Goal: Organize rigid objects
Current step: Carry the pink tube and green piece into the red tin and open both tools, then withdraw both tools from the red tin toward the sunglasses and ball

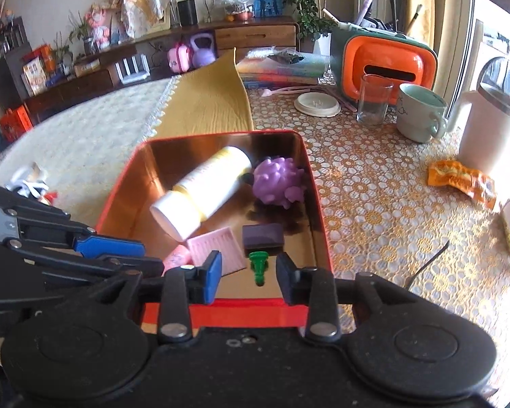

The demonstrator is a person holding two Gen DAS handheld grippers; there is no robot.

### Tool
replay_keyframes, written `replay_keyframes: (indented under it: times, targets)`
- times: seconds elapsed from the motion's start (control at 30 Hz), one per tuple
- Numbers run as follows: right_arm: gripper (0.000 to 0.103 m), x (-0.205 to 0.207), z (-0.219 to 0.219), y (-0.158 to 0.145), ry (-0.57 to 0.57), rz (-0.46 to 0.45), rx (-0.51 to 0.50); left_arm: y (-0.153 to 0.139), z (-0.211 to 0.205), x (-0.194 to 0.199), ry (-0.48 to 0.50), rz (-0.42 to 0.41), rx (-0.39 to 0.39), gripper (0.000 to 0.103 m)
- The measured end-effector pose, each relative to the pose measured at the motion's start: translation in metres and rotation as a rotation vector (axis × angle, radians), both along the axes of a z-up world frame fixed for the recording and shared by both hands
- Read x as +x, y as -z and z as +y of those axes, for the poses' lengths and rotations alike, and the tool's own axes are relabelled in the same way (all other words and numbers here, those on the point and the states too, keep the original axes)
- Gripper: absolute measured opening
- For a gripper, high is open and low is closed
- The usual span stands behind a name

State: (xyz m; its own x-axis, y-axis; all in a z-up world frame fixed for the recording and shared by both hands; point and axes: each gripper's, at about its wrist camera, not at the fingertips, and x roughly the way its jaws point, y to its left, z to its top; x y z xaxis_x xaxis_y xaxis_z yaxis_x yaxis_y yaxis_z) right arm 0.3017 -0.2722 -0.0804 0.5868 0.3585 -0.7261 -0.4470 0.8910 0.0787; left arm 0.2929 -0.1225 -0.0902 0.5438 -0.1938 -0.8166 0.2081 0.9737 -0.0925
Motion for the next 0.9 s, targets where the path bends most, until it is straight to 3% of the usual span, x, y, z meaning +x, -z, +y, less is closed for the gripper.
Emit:
replay_keyframes:
  times: [0.5,0.57,0.63,0.67,0.9]
  targets:
    - [0.050,-0.045,0.012,-0.025,-0.034,-0.051,0.051,-0.035,0.034,-0.050,-0.044,-0.137,-0.008,0.019]
    - [0.053,-0.052,0.017,-0.029,-0.046,-0.061,0.056,-0.038,0.041,-0.057,-0.057,-0.147,-0.015,0.029]
    - [0.055,-0.060,0.023,-0.032,-0.058,-0.075,0.057,-0.041,0.049,-0.064,-0.073,-0.162,-0.026,0.050]
    - [0.055,-0.064,0.027,-0.034,-0.065,-0.082,0.059,-0.042,0.053,-0.068,-0.080,-0.173,-0.027,0.054]
    - [0.062,-0.086,0.052,-0.039,-0.108,-0.094,0.075,-0.045,0.082,-0.092,-0.120,-0.203,-0.011,0.064]
